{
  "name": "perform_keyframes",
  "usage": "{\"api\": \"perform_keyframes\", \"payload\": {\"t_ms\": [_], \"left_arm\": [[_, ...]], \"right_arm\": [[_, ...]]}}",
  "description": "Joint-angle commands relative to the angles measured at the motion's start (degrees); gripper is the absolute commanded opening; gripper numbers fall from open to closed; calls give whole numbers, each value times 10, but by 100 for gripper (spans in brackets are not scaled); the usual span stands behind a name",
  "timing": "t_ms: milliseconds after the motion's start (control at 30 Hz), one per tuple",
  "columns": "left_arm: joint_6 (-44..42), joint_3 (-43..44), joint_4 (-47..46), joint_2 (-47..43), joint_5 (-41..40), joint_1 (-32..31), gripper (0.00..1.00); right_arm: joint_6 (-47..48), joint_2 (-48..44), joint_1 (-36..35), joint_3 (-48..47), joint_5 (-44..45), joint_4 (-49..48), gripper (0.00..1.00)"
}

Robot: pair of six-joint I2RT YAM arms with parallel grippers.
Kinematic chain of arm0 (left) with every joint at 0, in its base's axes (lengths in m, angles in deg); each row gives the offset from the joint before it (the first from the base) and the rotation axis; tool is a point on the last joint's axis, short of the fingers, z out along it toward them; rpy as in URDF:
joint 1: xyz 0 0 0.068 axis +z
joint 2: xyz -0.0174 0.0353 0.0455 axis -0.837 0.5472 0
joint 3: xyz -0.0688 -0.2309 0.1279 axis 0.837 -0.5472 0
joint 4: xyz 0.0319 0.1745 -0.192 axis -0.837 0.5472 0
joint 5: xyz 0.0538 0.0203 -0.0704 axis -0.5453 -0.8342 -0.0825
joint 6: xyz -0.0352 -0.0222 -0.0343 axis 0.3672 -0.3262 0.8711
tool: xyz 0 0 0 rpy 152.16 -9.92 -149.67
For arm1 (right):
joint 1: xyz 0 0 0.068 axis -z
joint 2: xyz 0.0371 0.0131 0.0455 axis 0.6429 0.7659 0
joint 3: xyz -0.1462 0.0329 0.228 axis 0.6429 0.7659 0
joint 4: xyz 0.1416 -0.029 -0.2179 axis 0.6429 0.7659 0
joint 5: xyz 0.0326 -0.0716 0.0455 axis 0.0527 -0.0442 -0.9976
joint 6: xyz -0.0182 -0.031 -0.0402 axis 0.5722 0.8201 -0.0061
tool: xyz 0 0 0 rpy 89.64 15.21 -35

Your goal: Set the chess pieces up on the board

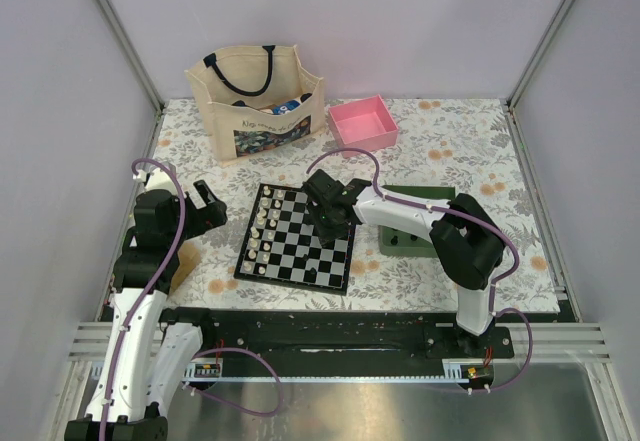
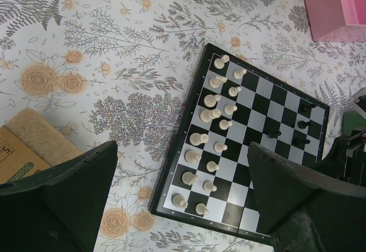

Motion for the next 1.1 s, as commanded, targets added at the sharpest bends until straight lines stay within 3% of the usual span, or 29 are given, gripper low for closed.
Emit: {"api": "perform_keyframes", "payload": {"t_ms": [0, 367, 500, 733, 1067], "left_arm": [[3, 0, -23, 0, 13, 3, 99], [3, -1, -22, -2, 14, 4, 99], [3, -1, -23, -1, 13, 4, 99], [3, -1, -22, -2, 14, 4, 99], [3, -1, -23, -2, 13, 4, 99]], "right_arm": [[9, 15, -6, -16, -6, 0, 33], [17, 13, -5, -18, 21, -2, 24], [19, 12, -5, -23, 23, 2, 39], [18, 13, -5, -31, 24, 1, 42], [18, 17, -5, -36, 28, 4, 31]]}}
